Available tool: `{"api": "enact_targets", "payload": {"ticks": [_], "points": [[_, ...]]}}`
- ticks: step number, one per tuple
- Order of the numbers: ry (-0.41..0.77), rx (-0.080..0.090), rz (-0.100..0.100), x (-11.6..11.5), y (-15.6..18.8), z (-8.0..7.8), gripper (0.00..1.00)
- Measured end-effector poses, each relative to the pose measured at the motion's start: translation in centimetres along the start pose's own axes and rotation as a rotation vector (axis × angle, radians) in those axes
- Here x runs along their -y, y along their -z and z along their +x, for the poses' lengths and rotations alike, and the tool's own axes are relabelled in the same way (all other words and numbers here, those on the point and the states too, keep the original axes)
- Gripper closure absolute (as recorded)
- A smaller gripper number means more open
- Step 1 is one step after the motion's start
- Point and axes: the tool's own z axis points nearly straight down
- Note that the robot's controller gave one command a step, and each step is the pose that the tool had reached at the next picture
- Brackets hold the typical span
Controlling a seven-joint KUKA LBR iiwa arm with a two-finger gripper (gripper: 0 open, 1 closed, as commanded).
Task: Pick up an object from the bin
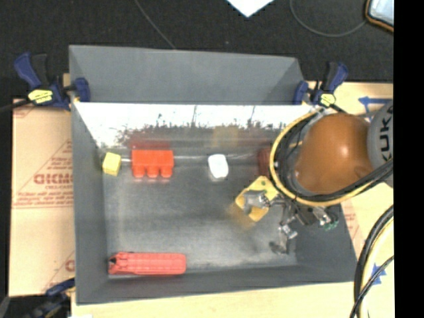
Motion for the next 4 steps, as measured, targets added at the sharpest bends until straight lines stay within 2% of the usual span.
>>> {"api": "enact_targets", "payload": {"ticks": [1,2,3,4], "points": [[-0.464,0.002,0.000,1.7,0.5,-0.7,0.00],[-0.588,-0.002,-0.002,1.7,0.8,-0.6,0.00],[-0.518,0.002,0.000,1.9,1.6,-0.6,0.00],[-0.814,0.007,0.001,5.3,0.9,-4.4,0.00]]}}
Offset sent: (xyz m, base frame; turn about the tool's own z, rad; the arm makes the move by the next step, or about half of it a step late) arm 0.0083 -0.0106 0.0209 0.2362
